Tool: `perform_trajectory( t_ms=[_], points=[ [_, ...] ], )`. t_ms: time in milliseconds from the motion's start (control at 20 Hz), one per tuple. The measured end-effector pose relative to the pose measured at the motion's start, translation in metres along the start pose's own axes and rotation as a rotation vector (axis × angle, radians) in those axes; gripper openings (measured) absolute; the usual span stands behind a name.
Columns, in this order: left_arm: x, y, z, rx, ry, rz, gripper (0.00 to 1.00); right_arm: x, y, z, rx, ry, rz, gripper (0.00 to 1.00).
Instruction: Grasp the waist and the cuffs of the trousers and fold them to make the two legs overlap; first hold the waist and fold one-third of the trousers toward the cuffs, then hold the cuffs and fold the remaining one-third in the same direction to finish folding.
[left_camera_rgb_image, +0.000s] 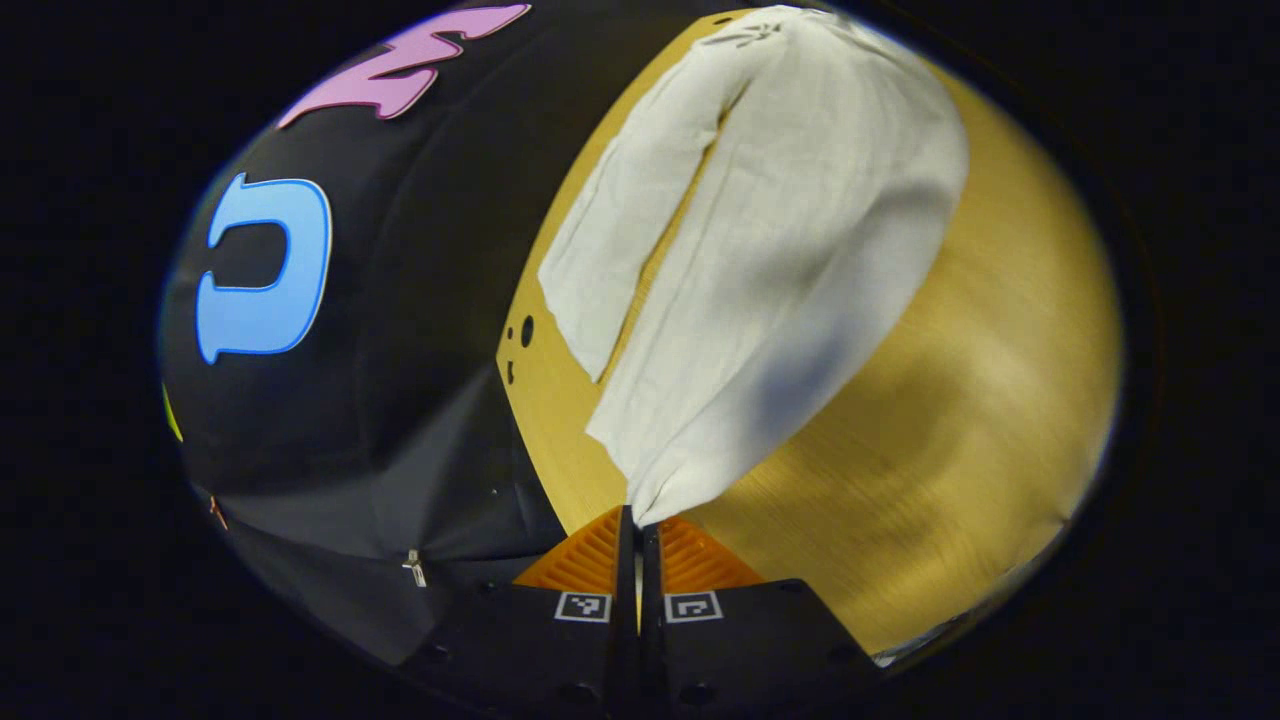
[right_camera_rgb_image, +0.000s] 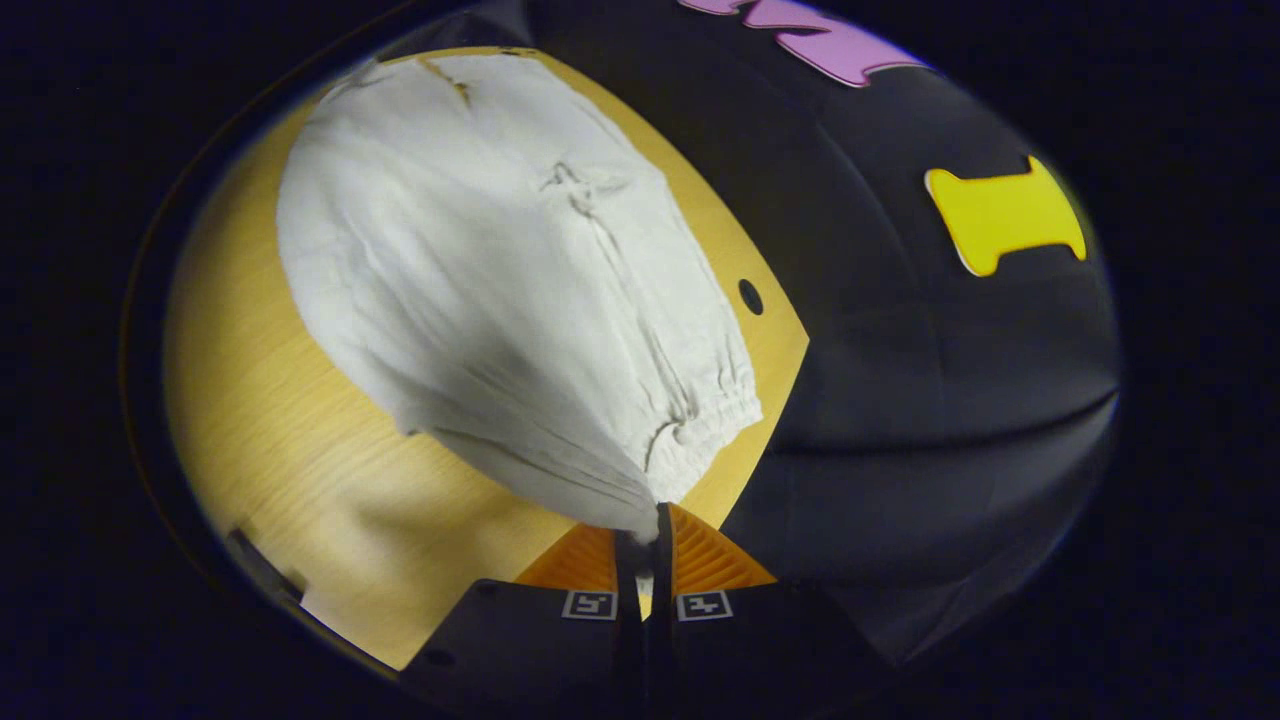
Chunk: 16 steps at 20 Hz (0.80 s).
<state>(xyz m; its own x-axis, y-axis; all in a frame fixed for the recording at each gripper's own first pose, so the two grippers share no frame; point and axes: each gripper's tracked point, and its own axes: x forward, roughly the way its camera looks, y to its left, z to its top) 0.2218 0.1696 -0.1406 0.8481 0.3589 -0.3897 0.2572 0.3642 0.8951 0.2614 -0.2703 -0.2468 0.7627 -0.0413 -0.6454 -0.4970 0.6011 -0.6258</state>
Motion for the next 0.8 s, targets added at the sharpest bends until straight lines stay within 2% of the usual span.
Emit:
perform_trajectory(
  t_ms=[100,300,550,750,800],
  points=[
    [-0.002,0.015,0.016,-0.025,-0.015,0.023,0.07,-0.005,-0.017,0.011,0.108,-0.016,-0.021,0.06],
    [0.016,0.061,0.052,-0.062,-0.061,0.075,0.05,-0.02,-0.058,0.052,0.301,-0.054,-0.082,0.07],
    [0.046,0.118,0.102,-0.08,-0.141,0.128,0.05,-0.071,-0.099,0.1,0.523,-0.096,-0.124,0.07],
    [0.082,0.147,0.132,-0.132,-0.168,0.135,0.05,-0.083,-0.105,0.119,0.55,-0.098,-0.119,0.07],
    [0.092,0.151,0.139,-0.155,-0.169,0.133,0.05,-0.085,-0.108,0.123,0.553,-0.096,-0.12,0.12]
  ],
)
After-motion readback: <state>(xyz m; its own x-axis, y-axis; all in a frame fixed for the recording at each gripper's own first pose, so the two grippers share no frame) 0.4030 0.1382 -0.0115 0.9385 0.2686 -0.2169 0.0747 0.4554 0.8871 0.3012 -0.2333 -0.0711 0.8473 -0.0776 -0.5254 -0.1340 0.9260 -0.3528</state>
